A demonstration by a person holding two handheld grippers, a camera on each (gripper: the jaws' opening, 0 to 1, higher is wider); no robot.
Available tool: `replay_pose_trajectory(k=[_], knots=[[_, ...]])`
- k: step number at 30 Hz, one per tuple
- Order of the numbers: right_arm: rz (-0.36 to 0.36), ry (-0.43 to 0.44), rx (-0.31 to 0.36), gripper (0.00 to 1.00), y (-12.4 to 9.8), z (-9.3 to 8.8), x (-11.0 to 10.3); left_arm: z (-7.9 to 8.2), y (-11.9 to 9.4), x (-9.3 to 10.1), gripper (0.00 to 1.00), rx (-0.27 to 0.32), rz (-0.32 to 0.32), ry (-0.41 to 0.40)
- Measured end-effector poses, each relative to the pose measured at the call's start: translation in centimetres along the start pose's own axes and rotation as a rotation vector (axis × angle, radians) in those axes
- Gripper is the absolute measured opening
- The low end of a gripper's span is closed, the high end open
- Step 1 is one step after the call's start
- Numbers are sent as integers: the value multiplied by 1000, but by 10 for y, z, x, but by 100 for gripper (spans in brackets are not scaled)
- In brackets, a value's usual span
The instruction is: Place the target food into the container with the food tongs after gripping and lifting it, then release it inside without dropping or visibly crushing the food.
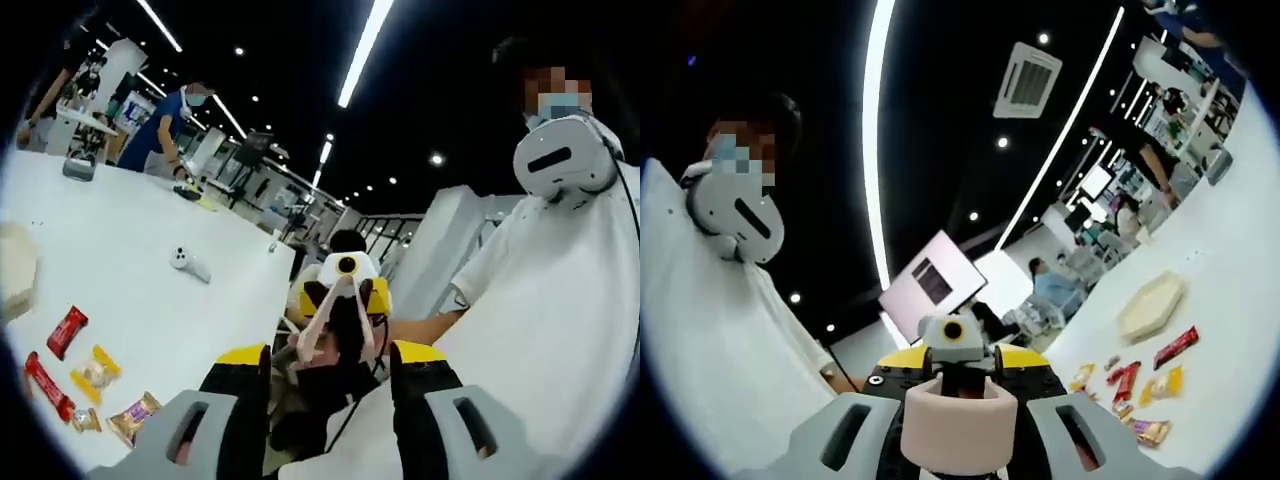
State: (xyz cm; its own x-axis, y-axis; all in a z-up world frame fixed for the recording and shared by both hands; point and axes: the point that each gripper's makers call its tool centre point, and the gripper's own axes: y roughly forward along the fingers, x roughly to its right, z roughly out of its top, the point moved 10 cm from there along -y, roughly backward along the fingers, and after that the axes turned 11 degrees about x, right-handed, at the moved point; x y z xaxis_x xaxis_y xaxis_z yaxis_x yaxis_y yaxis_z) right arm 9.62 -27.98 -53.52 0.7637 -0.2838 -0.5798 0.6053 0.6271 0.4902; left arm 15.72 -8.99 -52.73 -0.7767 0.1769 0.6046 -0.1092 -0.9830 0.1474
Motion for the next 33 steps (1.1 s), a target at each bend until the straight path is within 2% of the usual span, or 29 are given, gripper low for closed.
replay_pose_trajectory(k=[2, 4, 6, 7, 8, 11, 14, 15, 18, 22, 23, 27, 31, 32, 33], knots=[[0, 11, -6, 24, 1, -2, 0, 1, 4, 0, 46, 21, -9, -29], [9, 17, -6, 24, 3, -3, -1, 0, 7, -1, 40, 14, -3, -39], [16, 13, -26, 23, 6, -7, -2, -2, 8, -1, 25, 10, -14, -38], [19, 6, -17, 23, 6, -6, -2, -2, 8, -1, 28, 7, -13, -38], [7, 22, -11, 22, 6, -5, 0, -1, 8, -2, 23, 41, 6, -62], [17, 13, -26, 22, 6, -5, -1, -3, 7, 0, 18, 36, -2, -24], [7, -5, -41, 22, 8, -6, 0, -2, 5, 0, 16, 62, 0, -8], [17, -38, -59, 22, 9, -7, 0, -2, 6, 0, 15, 79, -1, -21], [29, -17, -66, 30, 13, -10, -2, -3, 8, 1, 13, 91, -6, -13], [41, 22, -62, 37, 17, -11, -4, -3, 14, 4, 13, 67, -24, -27], [43, 29, -47, 37, 17, -10, -4, -1, 13, 3, 13, 82, -21, -20], [39, 36, -66, 36, 15, -11, -5, 3, 11, 2, 14, 125, -18, -26], [35, 39, -64, 37, 15, -11, -5, 1, 15, 3, 14, 111, -24, -22], [37, 40, -55, 36, 14, -10, -6, -2, 17, 4, 14, 92, -35, -21], [37, 38, -44, 36, 14, -9, -6, -1, 17, 4, 15, 100, -29, -17]])
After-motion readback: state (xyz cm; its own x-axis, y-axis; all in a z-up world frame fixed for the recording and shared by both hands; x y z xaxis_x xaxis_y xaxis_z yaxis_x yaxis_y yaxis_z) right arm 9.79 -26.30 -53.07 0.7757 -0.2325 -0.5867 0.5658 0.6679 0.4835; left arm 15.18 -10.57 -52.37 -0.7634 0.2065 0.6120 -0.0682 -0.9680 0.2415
